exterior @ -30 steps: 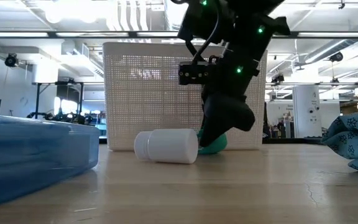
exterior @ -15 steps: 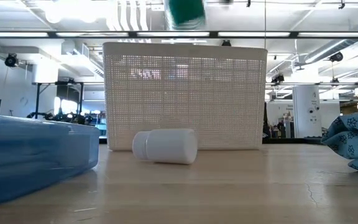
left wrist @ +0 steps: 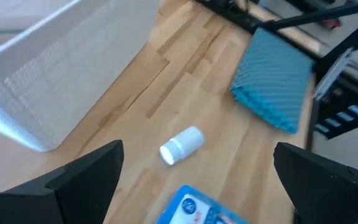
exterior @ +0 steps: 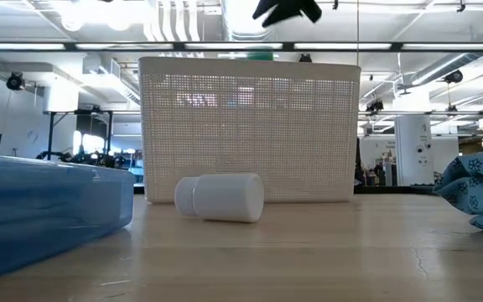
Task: Pick & place medical supplies in basket/bin
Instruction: Put the white medicine bottle into the white bin, then put the blue first aid kit into the white bin
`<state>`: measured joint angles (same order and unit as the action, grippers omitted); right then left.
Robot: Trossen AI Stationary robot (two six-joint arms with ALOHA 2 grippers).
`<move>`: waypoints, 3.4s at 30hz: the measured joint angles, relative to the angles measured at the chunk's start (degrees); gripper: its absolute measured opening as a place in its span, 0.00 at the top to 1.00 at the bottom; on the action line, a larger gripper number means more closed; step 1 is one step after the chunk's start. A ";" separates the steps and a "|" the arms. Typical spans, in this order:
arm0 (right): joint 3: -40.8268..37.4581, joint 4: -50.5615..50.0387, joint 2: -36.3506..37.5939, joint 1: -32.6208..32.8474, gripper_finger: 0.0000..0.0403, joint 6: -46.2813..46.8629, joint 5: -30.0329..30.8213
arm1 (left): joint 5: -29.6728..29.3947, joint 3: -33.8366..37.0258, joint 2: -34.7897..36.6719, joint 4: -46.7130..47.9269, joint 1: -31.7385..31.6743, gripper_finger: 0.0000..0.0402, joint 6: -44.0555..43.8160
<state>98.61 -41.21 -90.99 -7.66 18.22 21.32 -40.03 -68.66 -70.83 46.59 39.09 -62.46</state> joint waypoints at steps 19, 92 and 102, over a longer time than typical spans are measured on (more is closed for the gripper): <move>-1.07 -20.86 0.51 18.94 0.24 -1.13 1.48 | 16.73 32.41 -3.72 -58.30 -9.02 0.03 38.93; -8.79 -28.63 8.65 25.23 0.33 10.89 13.45 | 24.02 -14.99 -1.78 12.26 -37.82 0.13 34.85; -9.45 -14.46 1.65 23.43 0.35 0.39 4.11 | 24.04 -12.73 -0.45 31.45 -10.71 0.13 -7.53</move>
<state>89.15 -55.67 -89.34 15.77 18.61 25.43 -15.99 -81.39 -71.27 78.04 28.38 -70.00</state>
